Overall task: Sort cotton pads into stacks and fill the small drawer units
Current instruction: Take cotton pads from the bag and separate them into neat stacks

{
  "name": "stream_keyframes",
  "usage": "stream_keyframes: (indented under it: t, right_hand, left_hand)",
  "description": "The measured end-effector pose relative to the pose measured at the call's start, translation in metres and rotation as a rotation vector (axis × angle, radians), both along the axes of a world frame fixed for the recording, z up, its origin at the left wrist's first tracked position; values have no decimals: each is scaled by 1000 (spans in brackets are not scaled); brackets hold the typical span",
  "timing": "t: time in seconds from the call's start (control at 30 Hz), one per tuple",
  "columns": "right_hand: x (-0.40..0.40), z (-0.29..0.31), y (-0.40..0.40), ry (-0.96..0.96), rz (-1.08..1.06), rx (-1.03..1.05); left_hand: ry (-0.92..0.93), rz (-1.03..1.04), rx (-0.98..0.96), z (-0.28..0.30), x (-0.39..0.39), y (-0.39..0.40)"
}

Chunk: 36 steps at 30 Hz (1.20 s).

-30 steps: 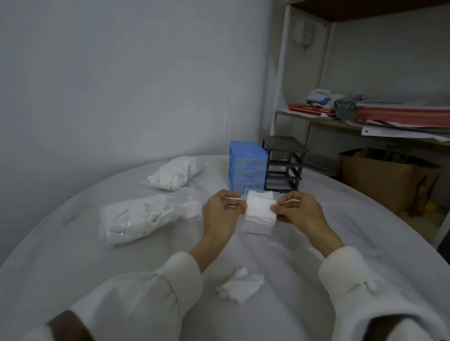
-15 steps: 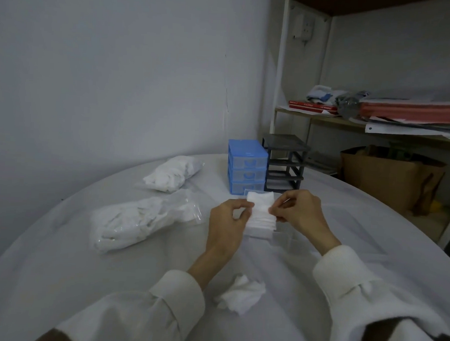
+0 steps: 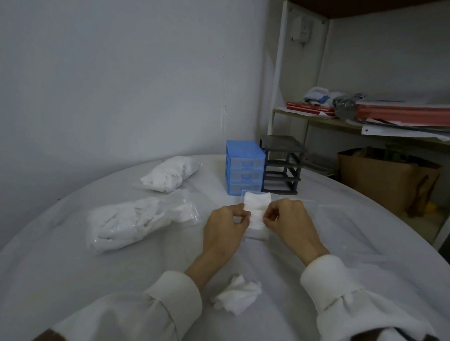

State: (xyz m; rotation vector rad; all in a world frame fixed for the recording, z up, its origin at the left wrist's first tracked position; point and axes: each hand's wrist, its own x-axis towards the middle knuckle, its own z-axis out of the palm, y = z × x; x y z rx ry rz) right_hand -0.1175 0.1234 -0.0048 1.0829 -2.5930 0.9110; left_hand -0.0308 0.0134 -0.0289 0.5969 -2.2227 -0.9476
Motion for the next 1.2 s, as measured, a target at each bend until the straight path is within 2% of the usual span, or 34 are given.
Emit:
stream_keyframes:
  t: [0.37, 0.53, 0.6, 0.73, 0.87, 1.1, 1.2]
  right_hand:
    - [4, 11, 6, 9, 49, -40]
    - [23, 19, 22, -61, 129, -63]
    - [33, 19, 30, -121, 184, -6]
    - [57, 15, 43, -293, 303, 237]
    - [77, 8, 44, -356, 298, 362]
    - [94, 7, 52, -359, 333, 321]
    - [95, 9, 56, -418, 334, 181]
  left_hand:
    - [79, -43, 136, 5, 9, 5]
    - [140, -24, 159, 9, 29, 11]
    - [113, -26, 188, 11, 40, 10]
    - [-21, -83, 272, 9, 65, 13]
    - [-61, -110, 395, 7, 84, 19]
    - [-161, -179, 444, 6, 110, 27]
    - [-156, -203, 529, 9, 115, 32]
